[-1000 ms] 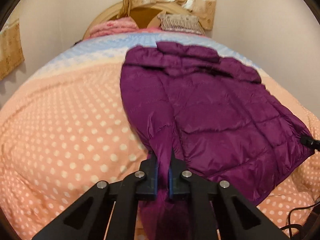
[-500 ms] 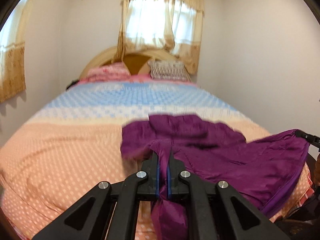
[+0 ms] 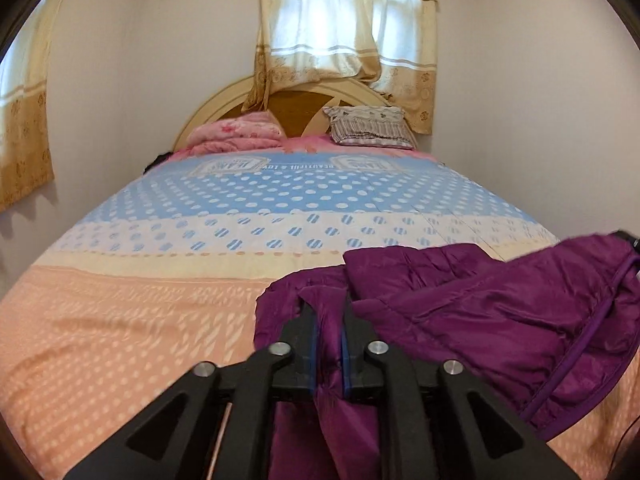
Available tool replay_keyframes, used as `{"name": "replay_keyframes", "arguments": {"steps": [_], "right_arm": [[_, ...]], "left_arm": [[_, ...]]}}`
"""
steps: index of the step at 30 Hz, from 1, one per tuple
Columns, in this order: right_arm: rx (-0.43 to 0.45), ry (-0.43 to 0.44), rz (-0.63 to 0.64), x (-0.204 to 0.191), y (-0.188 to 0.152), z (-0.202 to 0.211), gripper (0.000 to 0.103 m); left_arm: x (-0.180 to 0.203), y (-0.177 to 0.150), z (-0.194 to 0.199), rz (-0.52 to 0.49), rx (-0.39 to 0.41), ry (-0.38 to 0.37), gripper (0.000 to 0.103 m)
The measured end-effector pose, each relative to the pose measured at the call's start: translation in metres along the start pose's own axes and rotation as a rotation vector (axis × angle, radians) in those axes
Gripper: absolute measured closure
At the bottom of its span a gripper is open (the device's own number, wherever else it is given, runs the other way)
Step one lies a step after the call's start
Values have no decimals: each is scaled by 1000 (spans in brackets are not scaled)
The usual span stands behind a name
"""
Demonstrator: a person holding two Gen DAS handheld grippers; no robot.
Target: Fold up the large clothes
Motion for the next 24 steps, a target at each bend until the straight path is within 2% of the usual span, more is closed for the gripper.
{"name": "replay_keyframes", "arguments": {"steps": [1,3,4,5,7,8,10,13,16,18,19,20,22,24], "right_arm": [[-7,-11,0,1,0,-10,96],[-23,-39,5,5,1,-31,96],[-30,-50,3,8,1,-39,96],[-46,-64,-1,10,0,-54,96],[-66,-91,-8,15,-2,-75,96],[-70,-103,-12,14,-3,-85,96],[-87,-135,-6,13,-3,-111,96],[-131,-166,-12,15,-1,-143,85],[-125,-150,-67,16,7,-144,59],[-63,-170,-73,15,13,-133,15],[-19,-190,-70,15,16,-123,11],[-7,-200,-53,12,18,-119,11],[-25,-188,-23,0,17,-117,17],[-73,-144,30,-25,8,-116,33]], "left_arm": [[-5,2,-7,21,4,-6,82],[-14,7,-14,61,34,6,61],[-18,9,-17,64,52,50,26],[-26,13,-20,65,88,154,2],[-32,19,-26,61,147,213,1],[-36,21,-37,47,133,238,1],[-47,19,-70,52,44,334,1],[-66,17,-94,111,-23,456,1],[-76,28,-80,156,33,560,1],[-75,39,-63,155,103,584,1],[-71,44,-54,150,126,597,1],[-66,49,-50,142,150,594,1],[-50,56,-46,117,176,537,1],[-21,57,-52,51,175,483,1]]}}
Point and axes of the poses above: each gripper's, at about its wrist camera, not at the fingertips, and z roughly against the way its jaws point, x to its right, y to its top, the point moved 5 cm from there along -z, roughly the way its jaws point, and after that the axes turned 11 degrees about -y, right-handed, at the moved point
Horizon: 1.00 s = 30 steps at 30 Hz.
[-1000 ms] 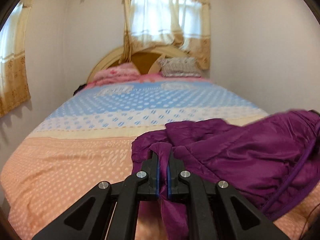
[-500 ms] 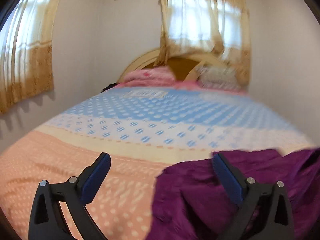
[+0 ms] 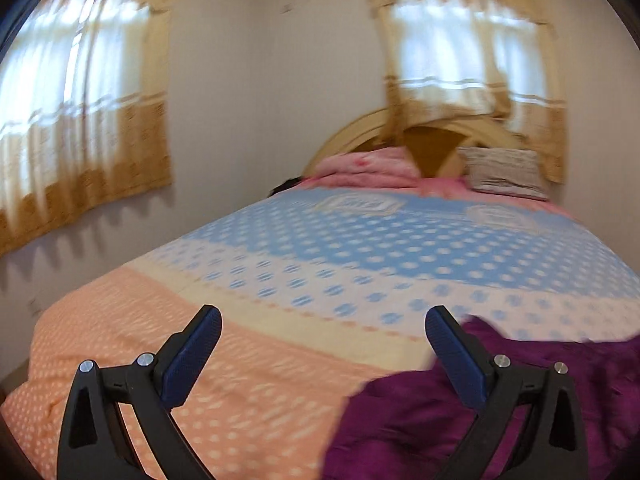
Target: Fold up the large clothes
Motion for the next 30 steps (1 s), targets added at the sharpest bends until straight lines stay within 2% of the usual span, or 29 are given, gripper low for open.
{"name": "replay_keyframes", "arguments": {"steps": [1,3,4,6,8,10,12,13,15,23,30], "right_arm": [[-28,16,50,-17,-6,-1,38],[-70,50,137,-48,-18,-8,56],[-88,50,183,-60,-25,-12,60],[-144,28,263,-78,-37,-30,63],[-165,-39,294,-77,-42,-49,64],[-175,-83,280,-67,-40,-63,64],[-175,-153,242,-49,-35,-77,64],[-177,-175,223,-41,-34,-82,64],[-212,-162,144,-29,-36,-92,64],[-227,-150,103,-26,-42,-100,64],[-246,-156,106,-27,-45,-108,64]], "left_arm": [[11,0,-5,-33,-6,-16,1],[44,-10,-15,-140,-43,-59,1],[54,-14,-23,-176,-60,-64,1],[72,-28,-46,-249,-120,-60,1],[74,-43,-75,-303,-188,-8,1],[63,-48,-97,-284,-231,40,1],[41,-52,-120,-183,-301,62,1],[34,-55,-128,-141,-332,61,1],[24,-63,-143,-51,-390,26,1],[27,-80,-155,-7,-482,-35,1],[26,-90,-156,32,-517,-67,1]]}}
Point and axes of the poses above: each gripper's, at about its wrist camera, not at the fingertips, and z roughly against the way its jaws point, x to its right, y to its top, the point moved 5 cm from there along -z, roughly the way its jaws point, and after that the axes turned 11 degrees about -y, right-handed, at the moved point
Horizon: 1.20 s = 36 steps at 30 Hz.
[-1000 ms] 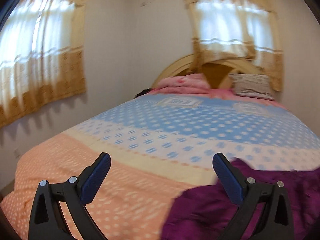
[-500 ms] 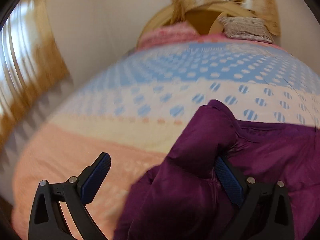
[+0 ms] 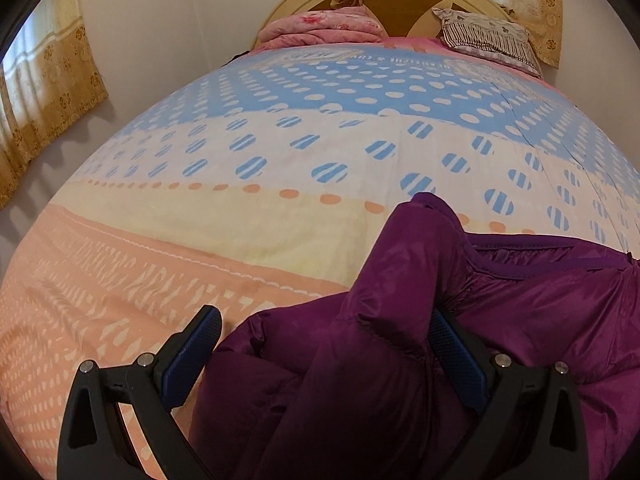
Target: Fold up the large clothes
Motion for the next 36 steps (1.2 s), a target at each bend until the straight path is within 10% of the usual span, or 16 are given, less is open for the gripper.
{"name": "replay_keyframes", "arguments": {"steps": [36], "right_arm": [[-1,-77,58,-9,-1,-7,64]], "left_arm": [[-8,1,-7,48,-26,-59,1]]}}
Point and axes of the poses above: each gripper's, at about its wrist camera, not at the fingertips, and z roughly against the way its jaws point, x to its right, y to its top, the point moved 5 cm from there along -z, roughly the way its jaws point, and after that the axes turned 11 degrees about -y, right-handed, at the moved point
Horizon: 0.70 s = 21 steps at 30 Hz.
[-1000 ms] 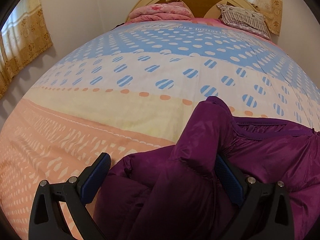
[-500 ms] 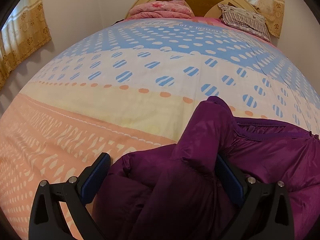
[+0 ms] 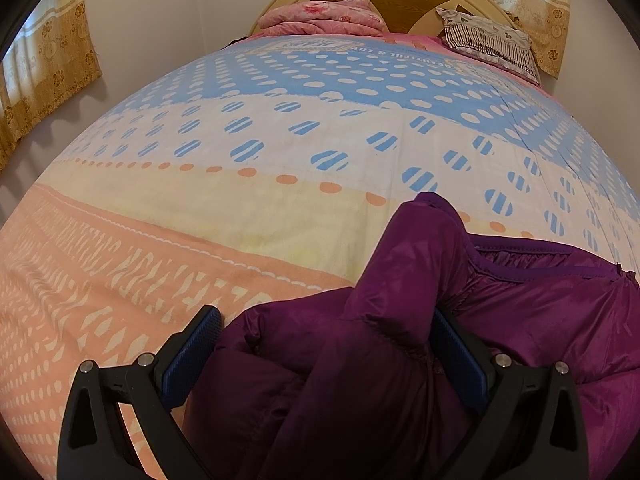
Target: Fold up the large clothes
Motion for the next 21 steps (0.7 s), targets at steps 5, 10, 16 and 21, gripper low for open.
{"name": "replay_keyframes", "arguments": {"steps": [5,10,16,21], "right_arm": [[-1,-19,16,-2,1,-1,63],[-12,-45,50,-4,6,8,60],[136,70,9,-36,22,83,41],[100,113,80,-84,1,77,41]], "left_arm": [[2,2,1,-26,-2,27,1],[11,5,37,-50,45,55,1],[51,-1,95,-111,211,6,1],[74,-13,72,-215,191,116,1]]}}
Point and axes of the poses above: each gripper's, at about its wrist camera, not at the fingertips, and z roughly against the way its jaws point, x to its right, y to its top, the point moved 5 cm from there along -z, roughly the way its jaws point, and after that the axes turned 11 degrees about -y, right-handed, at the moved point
